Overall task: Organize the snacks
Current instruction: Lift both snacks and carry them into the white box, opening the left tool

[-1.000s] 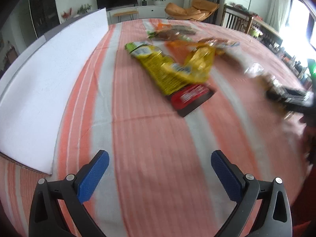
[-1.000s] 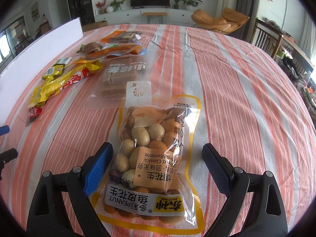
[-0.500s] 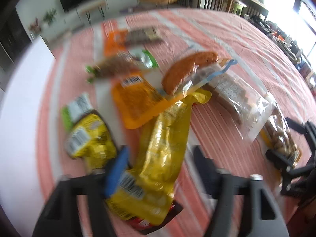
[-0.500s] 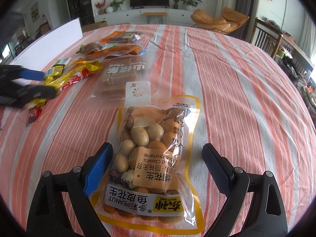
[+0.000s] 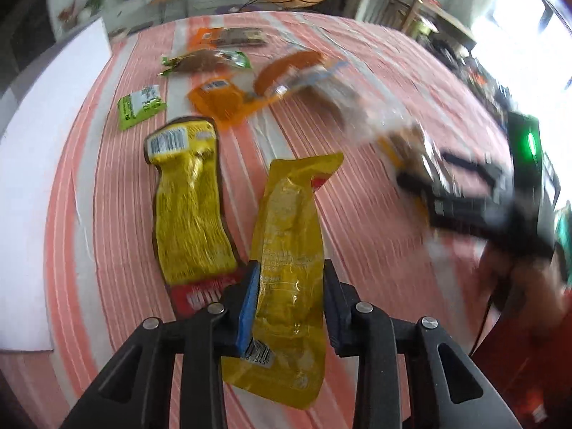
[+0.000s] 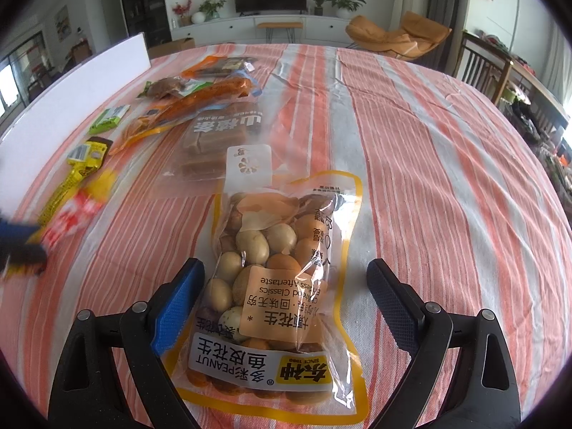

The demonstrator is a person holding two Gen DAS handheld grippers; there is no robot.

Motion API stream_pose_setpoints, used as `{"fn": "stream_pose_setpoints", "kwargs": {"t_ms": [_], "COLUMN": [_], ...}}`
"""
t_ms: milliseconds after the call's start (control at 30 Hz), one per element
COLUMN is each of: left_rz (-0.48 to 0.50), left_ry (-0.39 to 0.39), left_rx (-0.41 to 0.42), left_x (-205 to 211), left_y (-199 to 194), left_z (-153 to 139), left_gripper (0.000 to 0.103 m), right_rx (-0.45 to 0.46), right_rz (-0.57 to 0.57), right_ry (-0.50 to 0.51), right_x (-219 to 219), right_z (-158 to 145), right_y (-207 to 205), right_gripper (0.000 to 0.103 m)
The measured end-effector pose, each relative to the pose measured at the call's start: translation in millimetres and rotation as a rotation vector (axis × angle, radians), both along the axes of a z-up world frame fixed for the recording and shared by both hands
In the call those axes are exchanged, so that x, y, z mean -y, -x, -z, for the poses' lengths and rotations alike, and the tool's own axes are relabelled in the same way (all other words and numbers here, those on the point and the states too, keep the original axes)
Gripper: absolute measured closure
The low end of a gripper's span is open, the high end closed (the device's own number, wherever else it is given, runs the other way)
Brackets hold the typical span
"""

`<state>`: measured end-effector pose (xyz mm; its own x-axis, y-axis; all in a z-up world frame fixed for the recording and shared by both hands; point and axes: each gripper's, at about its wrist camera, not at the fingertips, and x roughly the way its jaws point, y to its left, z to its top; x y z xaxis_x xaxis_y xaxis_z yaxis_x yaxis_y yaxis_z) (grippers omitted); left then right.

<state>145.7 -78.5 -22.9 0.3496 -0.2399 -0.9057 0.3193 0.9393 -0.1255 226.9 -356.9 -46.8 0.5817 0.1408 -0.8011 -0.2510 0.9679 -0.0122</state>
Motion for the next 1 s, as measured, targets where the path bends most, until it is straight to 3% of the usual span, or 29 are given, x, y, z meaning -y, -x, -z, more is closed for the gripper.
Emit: {"fn": "stream_pose_setpoints", "kwargs": {"t_ms": [100,133,300,367,400,433,567,600,867,1000], "left_rz": [0.055,0.062,0.055,0.037,0.024,0.015,-0.024,-0.045,-0.138,-0.158], "left_ry": [-0.109,-0.116,-0.151,-0.124,-0.083,-0.055,0.073,0.141,0.553,0.664], "left_rx": [0.043,0.054,0.079,0.081,0.077,0.074,0.063,0.051,0.021,0.043], "left_x": [17.1,19.1,29.2,26.3,21.9,18.1,-0.6,-10.7,-76.3,-95.1], "left_y": [7.7,8.3,4.3,6.6,7.6,9.9,13.0,14.2,26.7,26.3], "left_z": [10.2,11.7,20.1,20.6,20.1,19.4,16.4,14.8,1.8,-11.6], "left_gripper": [0.048,0.046,0.046,0.054,0.055,0.055,0.056,0.056,0.056,0.056], "right_rx": [-0.056,-0.093,-0.243,-0.265,-0.272,-0.275,-0.262,-0.259,-0.284,-0.276], "right_rz": [-0.01,-0.011,-0.024,-0.034,-0.039,-0.042,-0.028,-0.02,0.121,0.148], "right_ry": [0.016,0.026,0.068,0.083,0.087,0.082,0.081,0.067,-0.413,-0.607], "right_x": [-1.7,-3.2,-10.4,-12.5,-13.5,-14.4,-12.7,-9.9,54.3,72.1], "right_z": [-1.9,-2.9,-5.1,-4.8,-5.4,-7.8,-13.3,-13.9,-35.8,-51.2], "right_y": [-6.0,-10.0,-25.6,-25.4,-25.0,-23.6,-15.7,-13.3,12.7,20.9], "right_gripper": [0.009,0.009,0.01,0.011,0.018,0.032,0.04,0.041,0.044,0.044]}}
